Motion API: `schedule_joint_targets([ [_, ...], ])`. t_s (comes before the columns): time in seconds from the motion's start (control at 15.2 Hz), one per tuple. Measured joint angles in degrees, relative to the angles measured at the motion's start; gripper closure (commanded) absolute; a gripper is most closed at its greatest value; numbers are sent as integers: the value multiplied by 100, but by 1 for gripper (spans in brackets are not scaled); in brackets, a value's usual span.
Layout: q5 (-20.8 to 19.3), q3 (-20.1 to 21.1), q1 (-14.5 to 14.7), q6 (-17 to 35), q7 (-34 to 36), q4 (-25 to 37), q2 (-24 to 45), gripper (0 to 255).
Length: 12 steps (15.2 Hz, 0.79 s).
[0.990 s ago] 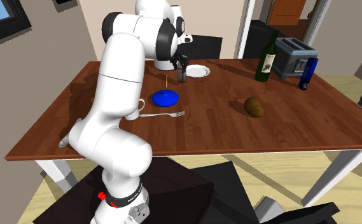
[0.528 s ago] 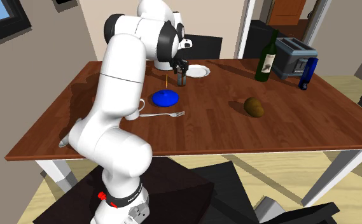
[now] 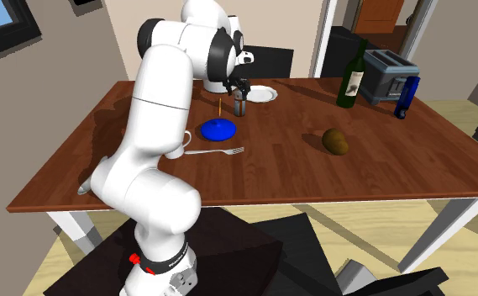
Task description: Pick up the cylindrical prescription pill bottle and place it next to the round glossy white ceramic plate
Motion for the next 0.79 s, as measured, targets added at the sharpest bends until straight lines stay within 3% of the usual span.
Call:
schedule_joint_targets([
  [0.46,82,55,33,-513,-46,311,-218,0],
  [0.79,92,57,31,-591,-65,373,-228,0],
])
